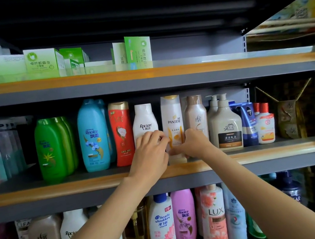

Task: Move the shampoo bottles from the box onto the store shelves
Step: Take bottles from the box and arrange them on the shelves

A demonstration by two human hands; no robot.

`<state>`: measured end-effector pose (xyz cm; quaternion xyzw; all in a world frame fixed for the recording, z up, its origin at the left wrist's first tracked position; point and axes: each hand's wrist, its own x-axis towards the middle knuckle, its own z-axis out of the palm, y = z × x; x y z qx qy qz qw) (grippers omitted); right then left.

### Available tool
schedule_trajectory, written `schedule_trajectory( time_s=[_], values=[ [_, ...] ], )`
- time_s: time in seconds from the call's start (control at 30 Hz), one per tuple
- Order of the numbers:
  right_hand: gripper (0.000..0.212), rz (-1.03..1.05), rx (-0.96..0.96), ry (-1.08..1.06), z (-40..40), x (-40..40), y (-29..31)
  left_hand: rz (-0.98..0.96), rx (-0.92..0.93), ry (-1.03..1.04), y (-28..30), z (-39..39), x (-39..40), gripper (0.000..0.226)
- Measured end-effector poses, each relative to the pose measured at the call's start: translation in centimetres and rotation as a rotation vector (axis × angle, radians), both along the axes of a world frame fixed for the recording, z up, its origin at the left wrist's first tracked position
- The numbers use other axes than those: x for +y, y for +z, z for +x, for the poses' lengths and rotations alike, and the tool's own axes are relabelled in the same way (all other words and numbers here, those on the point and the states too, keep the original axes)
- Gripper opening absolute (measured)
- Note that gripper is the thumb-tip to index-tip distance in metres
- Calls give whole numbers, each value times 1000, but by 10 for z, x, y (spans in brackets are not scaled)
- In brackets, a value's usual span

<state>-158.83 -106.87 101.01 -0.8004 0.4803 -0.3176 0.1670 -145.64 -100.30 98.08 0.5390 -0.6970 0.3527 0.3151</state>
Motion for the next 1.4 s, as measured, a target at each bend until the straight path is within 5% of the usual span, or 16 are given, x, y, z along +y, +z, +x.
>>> schedule_trajectory(
  time_s=[0.1, 0.23, 0.4, 0.6, 1.13, 1.4],
  values=[
    [37, -26, -48, -20, -11, 4, 6, -74, -8, 10, 4, -4, -1, 35],
    [40, -264, -398, -255, -35, 2, 16, -105, -52, 41, 7, -8, -4, 38],
    [72, -157, -213, -373, -28, -16, 1, -66, -88, 55, 4, -16, -10, 40],
    [69, -177, -110, -404, -17, -24, -5, -36, -185, 71, 3, -21, -13, 40],
    [66, -219, -18, -276, -45, -1, 12, -113, -81, 113, 28, -56, -21, 43],
    [72, -242, -98, -339, -72, -8, 6, -48, 308, 50, 23, -65, -14, 58]
  ],
)
